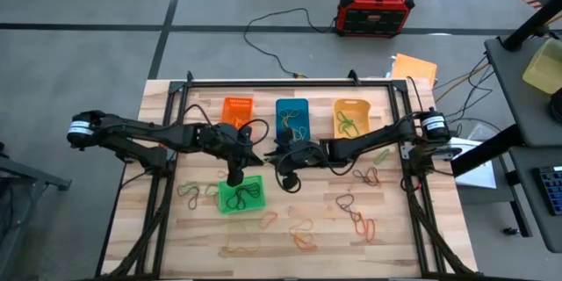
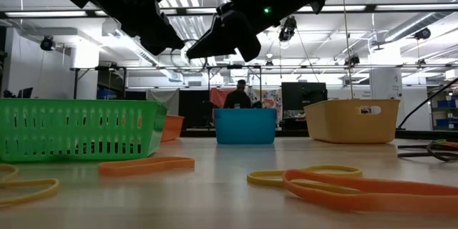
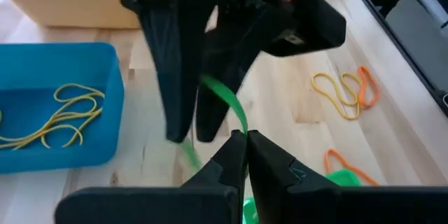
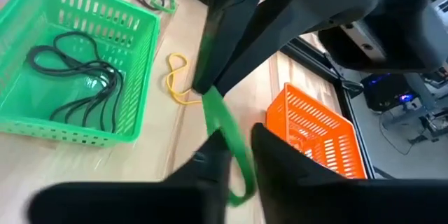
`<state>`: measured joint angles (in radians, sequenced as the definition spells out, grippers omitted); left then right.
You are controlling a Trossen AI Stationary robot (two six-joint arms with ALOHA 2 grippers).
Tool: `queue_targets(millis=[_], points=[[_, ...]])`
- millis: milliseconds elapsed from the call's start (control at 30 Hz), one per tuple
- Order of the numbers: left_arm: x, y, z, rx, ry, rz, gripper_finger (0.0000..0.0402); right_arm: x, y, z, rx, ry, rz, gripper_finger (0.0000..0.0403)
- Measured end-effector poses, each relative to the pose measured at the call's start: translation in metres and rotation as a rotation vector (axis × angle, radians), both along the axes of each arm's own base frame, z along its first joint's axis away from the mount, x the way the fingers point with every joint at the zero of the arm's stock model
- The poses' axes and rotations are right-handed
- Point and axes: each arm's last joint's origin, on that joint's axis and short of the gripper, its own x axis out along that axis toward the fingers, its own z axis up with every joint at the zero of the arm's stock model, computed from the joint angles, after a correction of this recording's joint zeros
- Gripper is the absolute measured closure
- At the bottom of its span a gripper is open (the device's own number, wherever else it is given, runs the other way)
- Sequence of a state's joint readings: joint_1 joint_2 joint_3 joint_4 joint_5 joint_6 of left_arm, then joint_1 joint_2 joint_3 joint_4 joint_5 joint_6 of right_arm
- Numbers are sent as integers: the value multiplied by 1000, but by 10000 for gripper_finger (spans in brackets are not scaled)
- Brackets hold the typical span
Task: Sort rubber bands into baskets
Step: Put the green rubberband into the yellow bin
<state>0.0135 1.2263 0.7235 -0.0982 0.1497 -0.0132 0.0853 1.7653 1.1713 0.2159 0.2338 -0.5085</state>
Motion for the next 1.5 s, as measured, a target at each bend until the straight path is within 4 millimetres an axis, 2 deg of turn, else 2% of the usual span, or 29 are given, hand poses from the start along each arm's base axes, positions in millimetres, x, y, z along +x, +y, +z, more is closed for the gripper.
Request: queue_targets(millis=[100, 333, 600, 667, 800, 967, 1100, 1333, 1500], points=[[0, 0, 1, 0, -4, 0, 402, 0, 0, -1, -3, 6, 7, 387], [-1, 0, 0, -23, 6, 27, 396, -1, 0, 1, 2, 2, -3, 394], [-1, 2, 1, 12, 3, 59, 314, -8, -1, 8, 49, 64, -61, 394], [-3, 3, 2, 34, 12, 90, 292, -12, -4, 13, 38, 131, -171, 394], [-10, 5, 3, 50, 44, 137, 264, -37, -19, 25, 9, 368, -464, 394], [-16, 5, 11, 34, 14, 151, 258, -80, -50, 40, 83, 623, -837, 394], [-16, 5, 17, 24, -31, 157, 262, -105, -76, 42, 205, 687, -1100, 394], [-14, 4, 17, 5, -43, 165, 265, -118, -109, 33, 363, 706, -1214, 394], [-13, 1, 17, -11, -38, 164, 265, -124, -122, 29, 403, 689, -1301, 390]])
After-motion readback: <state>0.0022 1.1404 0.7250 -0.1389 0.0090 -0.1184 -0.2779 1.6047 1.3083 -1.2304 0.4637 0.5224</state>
